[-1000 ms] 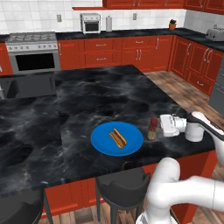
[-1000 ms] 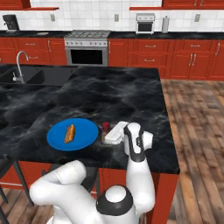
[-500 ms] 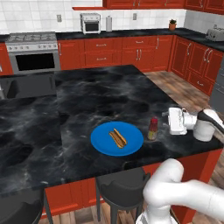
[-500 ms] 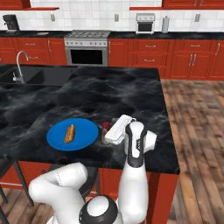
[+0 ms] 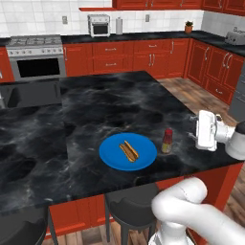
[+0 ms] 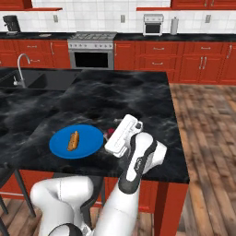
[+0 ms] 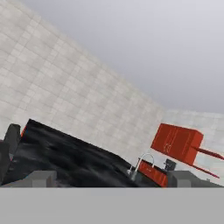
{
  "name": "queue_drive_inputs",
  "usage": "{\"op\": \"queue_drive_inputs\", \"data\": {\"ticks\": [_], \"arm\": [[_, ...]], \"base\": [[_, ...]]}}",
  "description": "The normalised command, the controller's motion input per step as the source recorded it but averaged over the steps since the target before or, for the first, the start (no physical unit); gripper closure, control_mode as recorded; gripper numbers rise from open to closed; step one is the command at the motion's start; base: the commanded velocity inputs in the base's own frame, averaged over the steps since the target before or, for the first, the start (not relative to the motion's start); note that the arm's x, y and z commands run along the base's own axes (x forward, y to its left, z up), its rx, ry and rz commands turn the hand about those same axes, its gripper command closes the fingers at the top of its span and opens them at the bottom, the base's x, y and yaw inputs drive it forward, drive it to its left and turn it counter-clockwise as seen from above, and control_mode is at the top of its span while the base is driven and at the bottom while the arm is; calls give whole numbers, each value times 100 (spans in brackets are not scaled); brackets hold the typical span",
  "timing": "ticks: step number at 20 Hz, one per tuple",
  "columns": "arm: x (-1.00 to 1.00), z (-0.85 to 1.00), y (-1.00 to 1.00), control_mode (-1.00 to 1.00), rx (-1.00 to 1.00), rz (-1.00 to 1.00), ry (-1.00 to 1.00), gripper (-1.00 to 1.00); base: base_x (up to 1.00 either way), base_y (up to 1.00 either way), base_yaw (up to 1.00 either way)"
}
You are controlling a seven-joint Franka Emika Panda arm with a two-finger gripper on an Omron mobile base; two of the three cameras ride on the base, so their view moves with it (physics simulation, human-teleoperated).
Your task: Move the hot dog bun to the plate on the dining table and place the condiment next to that plate. Then navigate to the fridge and take the sausage and place it on the plate as well.
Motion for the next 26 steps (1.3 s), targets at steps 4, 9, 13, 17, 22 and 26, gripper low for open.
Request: {"op": "queue_drive_inputs", "data": {"ticks": [4, 9, 13, 17, 22, 26], "arm": [[-76, 77, 16, -100, -5, -10, -10, -100], [-57, 60, 46, -100, -11, -11, 2, -100], [-31, 35, 66, -100, -8, -13, 27, -100], [-31, 33, 68, -100, -3, -17, 35, -100], [-38, 35, 55, -100, 0, -22, 34, -100], [-49, 25, 41, -100, 0, -27, 27, -100]], "base": [[0, 0, 0], [0, 0, 0], [0, 0, 0], [0, 0, 0], [0, 0, 0], [0, 0, 0]]}}
